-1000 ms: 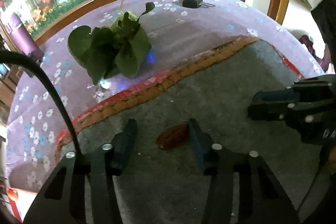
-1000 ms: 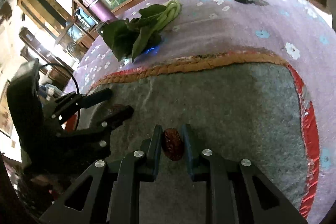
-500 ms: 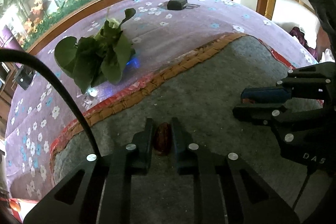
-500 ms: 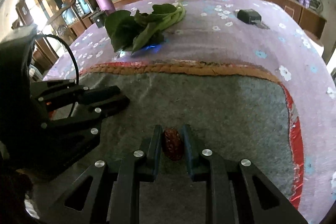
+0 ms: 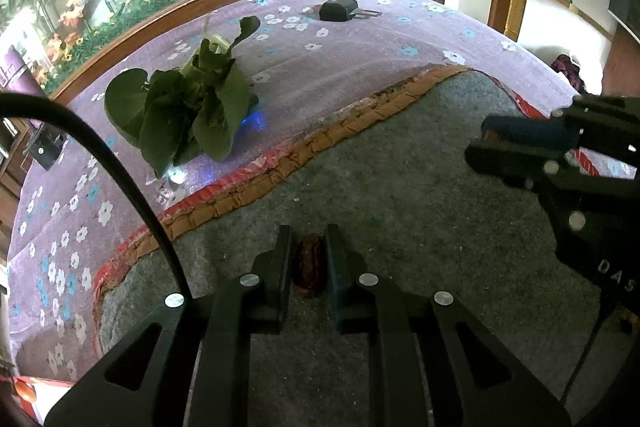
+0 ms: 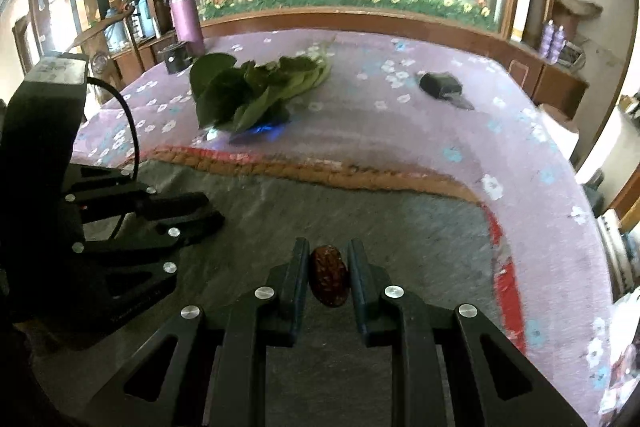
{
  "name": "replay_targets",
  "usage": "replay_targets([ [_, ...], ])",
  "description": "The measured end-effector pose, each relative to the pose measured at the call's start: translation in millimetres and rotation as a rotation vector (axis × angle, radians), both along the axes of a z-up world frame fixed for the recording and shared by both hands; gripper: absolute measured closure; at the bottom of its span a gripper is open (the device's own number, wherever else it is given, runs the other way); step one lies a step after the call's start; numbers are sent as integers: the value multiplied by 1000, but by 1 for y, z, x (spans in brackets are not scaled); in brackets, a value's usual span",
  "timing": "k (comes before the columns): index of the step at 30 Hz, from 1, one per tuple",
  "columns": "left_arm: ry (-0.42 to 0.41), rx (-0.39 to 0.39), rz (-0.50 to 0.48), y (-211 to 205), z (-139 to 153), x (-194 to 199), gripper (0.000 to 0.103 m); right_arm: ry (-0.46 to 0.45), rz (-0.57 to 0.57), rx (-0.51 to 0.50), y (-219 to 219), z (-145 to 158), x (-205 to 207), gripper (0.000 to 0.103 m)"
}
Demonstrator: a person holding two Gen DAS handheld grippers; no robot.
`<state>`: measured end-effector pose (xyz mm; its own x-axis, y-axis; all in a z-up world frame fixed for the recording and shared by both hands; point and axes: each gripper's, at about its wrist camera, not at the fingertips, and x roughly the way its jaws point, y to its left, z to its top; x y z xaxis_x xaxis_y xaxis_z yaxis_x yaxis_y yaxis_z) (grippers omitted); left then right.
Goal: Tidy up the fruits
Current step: 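Grasp the last brown date with the left gripper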
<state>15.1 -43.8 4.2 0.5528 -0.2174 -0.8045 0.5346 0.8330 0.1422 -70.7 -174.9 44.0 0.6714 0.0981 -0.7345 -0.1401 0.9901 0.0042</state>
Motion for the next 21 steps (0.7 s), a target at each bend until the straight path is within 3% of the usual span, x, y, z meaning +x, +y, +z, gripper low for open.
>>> replay_targets([
  [6, -3, -1, 7, -1, 0, 0, 90, -58, -46, -50, -4, 8, -3, 83],
  [21, -9, 6, 13, -4, -1, 1, 90, -95, -79, -29, -13, 18, -5, 83],
])
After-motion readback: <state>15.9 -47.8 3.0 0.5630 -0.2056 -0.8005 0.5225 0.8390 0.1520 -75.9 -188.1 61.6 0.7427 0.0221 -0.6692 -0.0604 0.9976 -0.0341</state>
